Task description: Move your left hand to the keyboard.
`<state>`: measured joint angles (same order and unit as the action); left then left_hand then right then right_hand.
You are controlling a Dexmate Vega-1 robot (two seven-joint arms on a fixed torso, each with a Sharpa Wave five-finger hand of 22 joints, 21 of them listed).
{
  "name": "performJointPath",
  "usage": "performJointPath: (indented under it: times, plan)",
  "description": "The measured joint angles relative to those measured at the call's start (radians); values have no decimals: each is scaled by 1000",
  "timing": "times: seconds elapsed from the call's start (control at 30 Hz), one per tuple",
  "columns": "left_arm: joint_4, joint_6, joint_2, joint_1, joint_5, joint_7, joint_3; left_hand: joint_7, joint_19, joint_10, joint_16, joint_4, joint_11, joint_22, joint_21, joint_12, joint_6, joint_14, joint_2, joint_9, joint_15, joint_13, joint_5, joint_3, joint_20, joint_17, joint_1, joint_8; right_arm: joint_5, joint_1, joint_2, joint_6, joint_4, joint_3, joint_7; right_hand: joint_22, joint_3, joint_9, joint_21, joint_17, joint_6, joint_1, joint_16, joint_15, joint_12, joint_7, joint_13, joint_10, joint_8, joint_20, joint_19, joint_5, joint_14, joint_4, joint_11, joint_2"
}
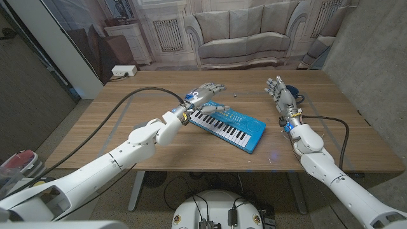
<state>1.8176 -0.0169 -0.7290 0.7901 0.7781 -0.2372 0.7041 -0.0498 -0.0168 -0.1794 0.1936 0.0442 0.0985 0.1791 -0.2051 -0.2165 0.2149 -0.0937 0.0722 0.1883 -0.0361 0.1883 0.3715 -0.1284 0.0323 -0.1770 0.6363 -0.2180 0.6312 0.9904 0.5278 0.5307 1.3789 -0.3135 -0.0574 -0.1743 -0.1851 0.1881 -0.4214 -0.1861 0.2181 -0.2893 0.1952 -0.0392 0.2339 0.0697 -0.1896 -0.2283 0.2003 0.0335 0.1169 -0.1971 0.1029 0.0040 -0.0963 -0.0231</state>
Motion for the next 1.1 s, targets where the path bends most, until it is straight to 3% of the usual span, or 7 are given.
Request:
performJointPath:
  times: [1.1]
  plan:
    - [-12,29,-9,-21,-7,153,41,9,0,-4,0,-3,-4,0,0,6,10,-5,-10,0,-5,0,3,-17,0,0,6,0,0,7,-5,3,6,-3,6,0,0,0,11,0,0,-4,0,-4,0,0,0,-4,0,7,7,0,4,0,-4,-4]
